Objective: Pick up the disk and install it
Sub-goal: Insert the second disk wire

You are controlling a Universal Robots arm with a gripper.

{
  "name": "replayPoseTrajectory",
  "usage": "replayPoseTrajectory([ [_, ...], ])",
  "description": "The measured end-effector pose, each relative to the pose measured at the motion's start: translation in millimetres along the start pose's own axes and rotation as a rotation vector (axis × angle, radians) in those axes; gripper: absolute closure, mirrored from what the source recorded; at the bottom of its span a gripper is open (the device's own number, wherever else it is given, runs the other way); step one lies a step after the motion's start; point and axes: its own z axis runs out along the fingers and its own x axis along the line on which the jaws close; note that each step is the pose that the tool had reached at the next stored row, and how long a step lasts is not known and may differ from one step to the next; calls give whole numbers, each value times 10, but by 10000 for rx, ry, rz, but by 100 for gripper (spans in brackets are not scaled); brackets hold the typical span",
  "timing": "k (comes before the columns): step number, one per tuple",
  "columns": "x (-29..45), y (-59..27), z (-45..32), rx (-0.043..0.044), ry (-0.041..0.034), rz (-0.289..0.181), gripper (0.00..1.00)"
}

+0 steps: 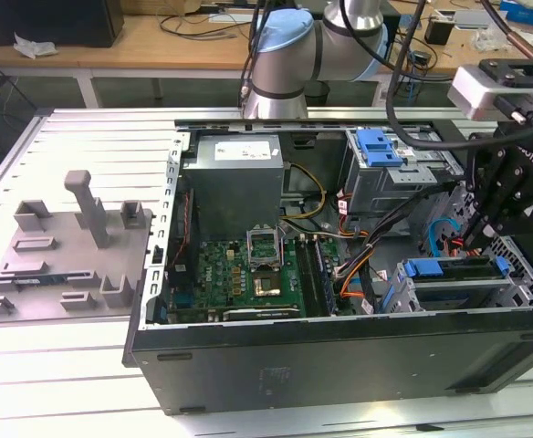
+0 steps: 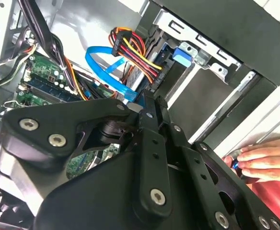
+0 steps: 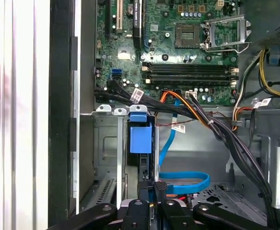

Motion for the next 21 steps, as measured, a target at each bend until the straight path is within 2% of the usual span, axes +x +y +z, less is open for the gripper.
replayPoseTrajectory([
  [11,18,23,57,84,-17,-15,84],
  [21,17,29,69,94,-17,-22,84],
])
